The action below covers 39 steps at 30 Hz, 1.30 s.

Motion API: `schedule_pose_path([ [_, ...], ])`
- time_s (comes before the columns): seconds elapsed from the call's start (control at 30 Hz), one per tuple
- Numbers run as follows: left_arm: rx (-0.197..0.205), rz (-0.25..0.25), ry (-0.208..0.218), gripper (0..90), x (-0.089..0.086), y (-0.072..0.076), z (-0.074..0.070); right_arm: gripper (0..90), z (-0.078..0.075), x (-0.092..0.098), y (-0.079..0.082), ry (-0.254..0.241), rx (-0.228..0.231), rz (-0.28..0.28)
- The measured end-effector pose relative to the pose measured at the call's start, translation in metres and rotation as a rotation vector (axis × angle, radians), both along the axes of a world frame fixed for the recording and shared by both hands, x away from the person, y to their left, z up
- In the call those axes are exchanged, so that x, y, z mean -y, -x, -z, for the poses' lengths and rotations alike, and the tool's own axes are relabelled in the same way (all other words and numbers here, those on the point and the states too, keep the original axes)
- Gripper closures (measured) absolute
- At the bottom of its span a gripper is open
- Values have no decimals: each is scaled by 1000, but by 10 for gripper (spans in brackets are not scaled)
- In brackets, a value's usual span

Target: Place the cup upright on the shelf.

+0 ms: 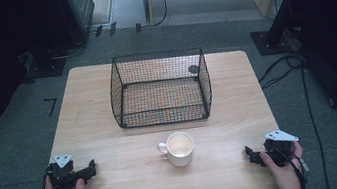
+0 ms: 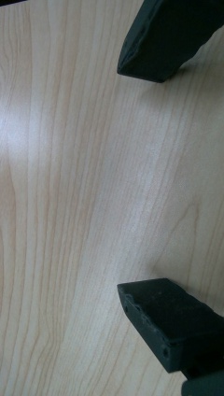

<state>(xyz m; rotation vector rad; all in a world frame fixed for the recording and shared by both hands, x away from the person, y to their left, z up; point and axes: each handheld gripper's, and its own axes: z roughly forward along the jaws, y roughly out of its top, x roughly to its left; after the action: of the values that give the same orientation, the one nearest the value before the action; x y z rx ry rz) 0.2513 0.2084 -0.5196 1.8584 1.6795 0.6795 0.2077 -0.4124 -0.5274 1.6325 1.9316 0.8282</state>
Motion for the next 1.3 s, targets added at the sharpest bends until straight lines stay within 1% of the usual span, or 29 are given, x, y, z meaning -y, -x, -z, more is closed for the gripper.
schedule_pose_path([
  [0.03,0,0,0,0,0,0,0,0,0,0,1,-4,1,10],
  [0.13,0,0,0,0,0,0,0,61,-1,0,4,-14,19,22],
  [0.17,0,0,0,0,0,0,0,64,-2,0,5,-25,24,22],
  [0.23,0,0,0,0,0,0,0,64,-6,-1,7,-51,35,3],
  [0.37,0,0,0,0,0,0,0,64,-18,-8,7,-140,49,-24],
  [0.4,0,0,0,0,0,0,0,64,-22,-11,8,-144,57,-34],
  [0.47,0,0,0,0,0,0,0,63,-29,-19,8,-150,70,-57],
  [0.5,0,0,0,0,0,0,0,63,-29,-19,8,-150,70,-57],
  [0.53,0,0,0,0,0,0,0,63,-33,-24,9,-147,80,-72],
  [0.57,0,0,0,0,0,0,0,63,-34,-26,9,-146,82,-74],
  [0.63,0,0,0,0,0,0,0,64,-39,-33,9,-143,91,-94],
  [0.67,0,0,0,0,0,0,0,64,-43,-39,9,-139,92,-119],
  [0.77,0,0,0,0,0,0,0,64,-47,-48,7,-127,95,-160],
  [0.9,0,0,0,0,0,0,0,60,-50,-61,5,-124,97,-200],
  [0.93,0,0,0,0,0,0,0,60,-50,-61,5,-124,97,-200],
  [0.97,0,0,1,0,0,0,0,55,-53,-67,4,-128,99,-214],
  [1.07,1,0,0,0,0,0,0,49,-55,-73,3,-121,105,-226],
  [1.13,0,0,0,0,0,0,0,43,-58,-81,2,-123,110,-241],
  [1.3,0,0,0,0,0,0,0,42,-62,-89,1,-127,115,-262],
])
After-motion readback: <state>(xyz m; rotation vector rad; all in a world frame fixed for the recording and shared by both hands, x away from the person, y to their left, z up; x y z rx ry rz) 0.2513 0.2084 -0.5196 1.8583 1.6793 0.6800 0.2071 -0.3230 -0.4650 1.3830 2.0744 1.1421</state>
